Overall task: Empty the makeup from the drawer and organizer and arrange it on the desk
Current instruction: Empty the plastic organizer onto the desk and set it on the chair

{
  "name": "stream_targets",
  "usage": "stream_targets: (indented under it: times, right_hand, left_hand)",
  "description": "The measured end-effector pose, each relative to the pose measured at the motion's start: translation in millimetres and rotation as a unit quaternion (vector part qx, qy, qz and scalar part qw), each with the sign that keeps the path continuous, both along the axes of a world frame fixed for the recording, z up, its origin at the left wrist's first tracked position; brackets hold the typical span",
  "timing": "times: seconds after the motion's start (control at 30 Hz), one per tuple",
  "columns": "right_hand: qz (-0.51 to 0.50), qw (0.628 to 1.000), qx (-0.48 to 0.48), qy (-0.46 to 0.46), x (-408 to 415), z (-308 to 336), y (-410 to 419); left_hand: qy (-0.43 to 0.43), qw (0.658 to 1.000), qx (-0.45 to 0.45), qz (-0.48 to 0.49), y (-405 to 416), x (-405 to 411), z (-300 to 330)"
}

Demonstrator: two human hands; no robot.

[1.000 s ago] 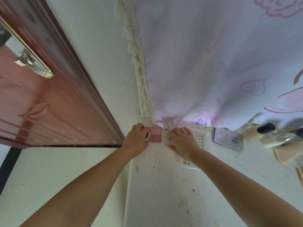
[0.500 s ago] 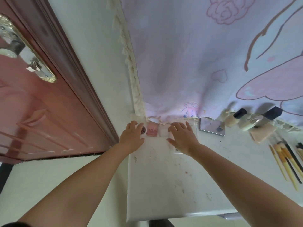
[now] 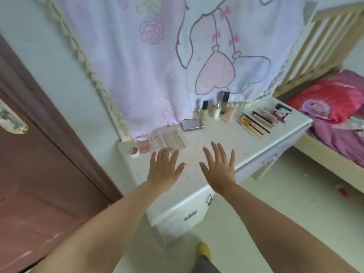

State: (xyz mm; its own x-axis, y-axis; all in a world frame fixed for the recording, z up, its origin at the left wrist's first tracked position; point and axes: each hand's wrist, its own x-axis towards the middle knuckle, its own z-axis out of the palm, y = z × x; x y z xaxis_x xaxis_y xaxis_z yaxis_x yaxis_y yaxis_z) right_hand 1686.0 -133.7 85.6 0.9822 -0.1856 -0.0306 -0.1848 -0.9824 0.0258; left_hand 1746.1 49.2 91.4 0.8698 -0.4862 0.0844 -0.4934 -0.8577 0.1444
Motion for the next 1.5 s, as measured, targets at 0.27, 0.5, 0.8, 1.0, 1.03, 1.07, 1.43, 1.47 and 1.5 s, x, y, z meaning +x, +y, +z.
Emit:
stream_targets:
  times: [0.27,0.5,0.8,1.0,1.03,1.07,1.43,1.47,1.5]
  right_hand:
    - [-0.265,0.963,0.032,0.026,-207.6,-25.2,-84.5]
    - [-0.478,0.876,0.069,0.016,-430.6,-39.7,-106.2]
    - [-0.664,0.743,0.081,0.008,-731.6,-34.2,-92.1]
    - [-0.769,0.632,0.102,0.001,-906.0,-31.3,-67.0]
    - [-0.784,0.612,0.103,0.005,-931.5,-32.8,-63.5]
    - [-0.799,0.592,0.105,0.008,-955.1,-34.2,-61.3]
    - [-0.895,0.43,0.116,-0.028,-1160.8,-47.1,-138.5]
    - [-0.901,0.418,0.113,-0.036,-1177.2,-43.7,-150.2]
    - [-0.906,0.406,0.11,-0.044,-1194.4,-39.7,-162.6]
  left_hand:
    - [0.004,0.975,0.059,-0.213,-135.8,-123.0,-11.7]
    - [0.045,0.908,0.114,-0.4,-239.3,-302.0,-27.7]
    - [0.101,0.821,0.134,-0.546,-308.7,-600.1,-27.5]
    - [0.095,0.735,0.155,-0.653,-341.3,-789.3,-25.1]
    - [0.092,0.72,0.156,-0.67,-346.6,-816.8,-24.5]
    - [0.087,0.705,0.156,-0.687,-352.7,-843.2,-24.5]
    - [0.026,0.547,0.165,-0.82,-477.3,-1102.9,-38.7]
    - [0.015,0.53,0.163,-0.832,-490.0,-1125.0,-36.0]
    - [0.001,0.511,0.159,-0.845,-502.6,-1148.5,-32.7]
